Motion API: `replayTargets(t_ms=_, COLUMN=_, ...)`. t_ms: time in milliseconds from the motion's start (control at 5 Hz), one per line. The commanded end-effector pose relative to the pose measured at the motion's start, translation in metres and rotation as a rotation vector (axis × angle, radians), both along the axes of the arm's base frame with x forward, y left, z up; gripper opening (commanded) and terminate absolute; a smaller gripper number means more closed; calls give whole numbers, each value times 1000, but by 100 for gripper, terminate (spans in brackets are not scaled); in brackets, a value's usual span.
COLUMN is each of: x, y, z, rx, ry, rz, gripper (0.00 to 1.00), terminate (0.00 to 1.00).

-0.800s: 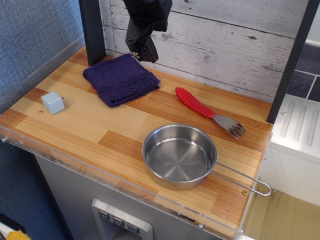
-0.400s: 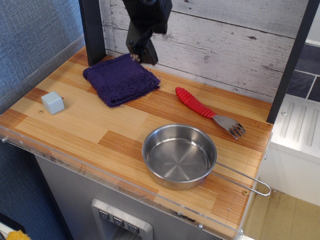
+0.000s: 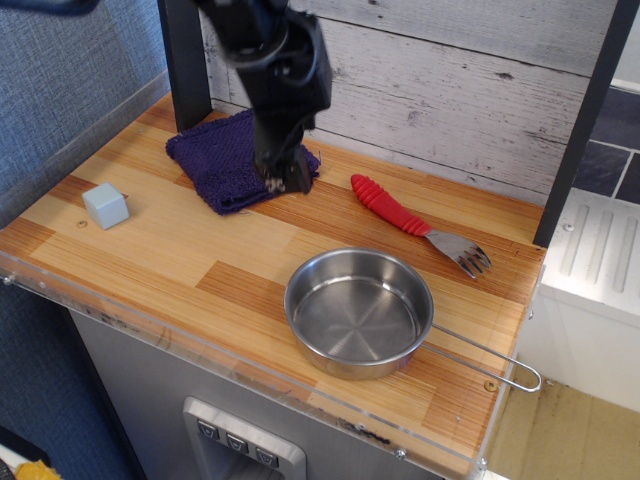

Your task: Place the bowl on the cloth.

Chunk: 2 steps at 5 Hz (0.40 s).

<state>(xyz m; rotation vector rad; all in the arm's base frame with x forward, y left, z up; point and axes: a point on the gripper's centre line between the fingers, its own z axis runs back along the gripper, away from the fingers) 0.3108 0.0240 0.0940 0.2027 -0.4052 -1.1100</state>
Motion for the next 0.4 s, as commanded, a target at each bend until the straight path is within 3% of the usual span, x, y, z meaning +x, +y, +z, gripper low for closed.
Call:
replayTargets(t_ms=0, x=-16, y=-21, z=-10, rx=-5, ry=6, rz=228, gripper=100, terminate=0)
replayTargets(t_ms=200, x=-15, y=-35, z=-30, rx=-73, ry=45, rz=365, gripper=100, terminate=0)
